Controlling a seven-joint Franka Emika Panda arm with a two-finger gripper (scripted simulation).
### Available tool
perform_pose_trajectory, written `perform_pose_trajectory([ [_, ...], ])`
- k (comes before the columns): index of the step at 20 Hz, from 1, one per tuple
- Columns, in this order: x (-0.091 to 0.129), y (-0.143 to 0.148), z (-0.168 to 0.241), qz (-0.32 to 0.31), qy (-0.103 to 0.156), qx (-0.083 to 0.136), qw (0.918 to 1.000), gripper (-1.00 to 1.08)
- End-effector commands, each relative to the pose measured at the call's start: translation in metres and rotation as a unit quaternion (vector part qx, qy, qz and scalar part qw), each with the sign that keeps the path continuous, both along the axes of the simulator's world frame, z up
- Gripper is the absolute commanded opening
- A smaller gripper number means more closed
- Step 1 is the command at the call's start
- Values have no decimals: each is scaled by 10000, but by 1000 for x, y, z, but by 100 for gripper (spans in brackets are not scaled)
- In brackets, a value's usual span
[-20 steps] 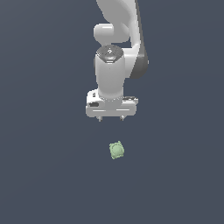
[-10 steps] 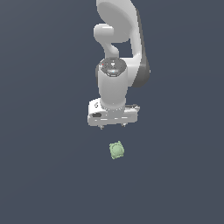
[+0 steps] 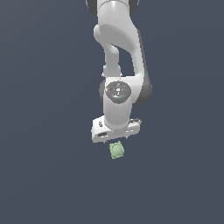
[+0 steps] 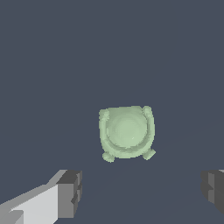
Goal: Pick up the object and move it to a goal position.
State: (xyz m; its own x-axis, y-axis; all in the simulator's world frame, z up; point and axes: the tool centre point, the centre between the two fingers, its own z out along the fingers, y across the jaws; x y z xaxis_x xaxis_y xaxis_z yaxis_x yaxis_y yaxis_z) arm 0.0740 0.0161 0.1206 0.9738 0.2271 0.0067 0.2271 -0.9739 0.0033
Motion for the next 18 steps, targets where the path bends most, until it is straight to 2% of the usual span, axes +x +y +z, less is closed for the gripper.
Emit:
perform_pose_trajectory([
  [1,8,3,-10,128,11,0,9999,100],
  [9,20,7,-29,339,35,6,9994,100],
  [18,20,7,-40,347,39,7,9994,100],
])
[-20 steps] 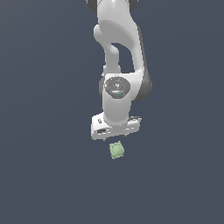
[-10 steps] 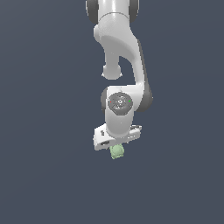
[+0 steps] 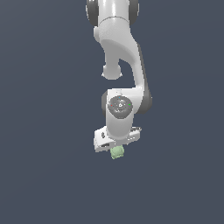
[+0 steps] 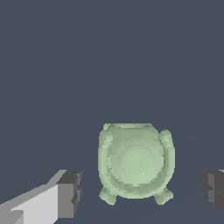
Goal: Pick up the object and move it to a goal position.
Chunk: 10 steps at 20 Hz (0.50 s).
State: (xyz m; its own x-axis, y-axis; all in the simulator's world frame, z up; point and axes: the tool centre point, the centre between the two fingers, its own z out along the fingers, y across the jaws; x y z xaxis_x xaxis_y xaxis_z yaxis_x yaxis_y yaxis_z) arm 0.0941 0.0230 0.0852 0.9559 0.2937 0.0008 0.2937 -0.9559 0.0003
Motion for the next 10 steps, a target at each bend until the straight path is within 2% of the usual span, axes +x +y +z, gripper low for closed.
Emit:
perform_pose_trajectory([
  [1,-1,0,-10,2,7,0,10000,100],
  [10,-1,0,-46,10,5,0,10000,100],
])
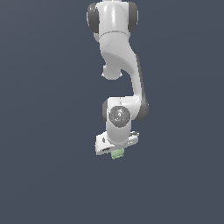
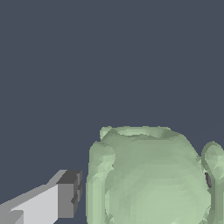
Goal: Pick up the object and move it to a goal position.
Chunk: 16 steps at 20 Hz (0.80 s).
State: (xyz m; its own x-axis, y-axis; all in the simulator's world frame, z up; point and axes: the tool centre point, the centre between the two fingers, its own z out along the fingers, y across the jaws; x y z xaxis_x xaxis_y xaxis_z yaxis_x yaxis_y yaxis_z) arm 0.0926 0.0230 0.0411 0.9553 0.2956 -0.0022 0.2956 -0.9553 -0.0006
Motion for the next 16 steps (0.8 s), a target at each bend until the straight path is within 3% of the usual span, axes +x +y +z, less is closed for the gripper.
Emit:
perform_pose_trajectory([
  [1,1,0,-2,0,-11,0,10000,100],
  [3,2,0,-1,0,-11,0,10000,100],
  [4,2,0,-1,0,-11,0,10000,-100],
  [16,2,0,0,0,-11,0,10000,-100],
])
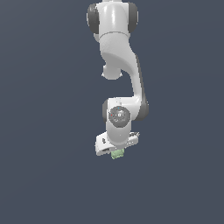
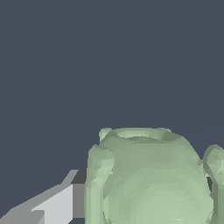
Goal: Pick up the object and move it to a goal position.
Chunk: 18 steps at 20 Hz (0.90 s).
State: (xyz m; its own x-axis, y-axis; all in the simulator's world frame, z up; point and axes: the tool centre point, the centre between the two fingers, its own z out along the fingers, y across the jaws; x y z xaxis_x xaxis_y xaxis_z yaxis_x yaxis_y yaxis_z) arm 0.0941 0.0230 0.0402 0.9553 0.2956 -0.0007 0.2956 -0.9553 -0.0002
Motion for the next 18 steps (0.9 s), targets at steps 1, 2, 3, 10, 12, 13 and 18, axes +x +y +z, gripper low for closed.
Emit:
perform_pose_trajectory([
  [1,0,0,2,0,-3,0,10000,-100],
  [2,-1,0,4,0,-3,0,10000,-100],
  [3,-1,-1,6,0,-3,0,10000,-100],
  [10,-8,-3,35,0,-3,0,10000,-100],
  [12,-11,-4,48,0,-3,0,10000,-100],
  [13,-13,-5,56,0,-3,0,10000,-100],
  [18,-25,-9,103,3,-2,-2,10000,-100],
])
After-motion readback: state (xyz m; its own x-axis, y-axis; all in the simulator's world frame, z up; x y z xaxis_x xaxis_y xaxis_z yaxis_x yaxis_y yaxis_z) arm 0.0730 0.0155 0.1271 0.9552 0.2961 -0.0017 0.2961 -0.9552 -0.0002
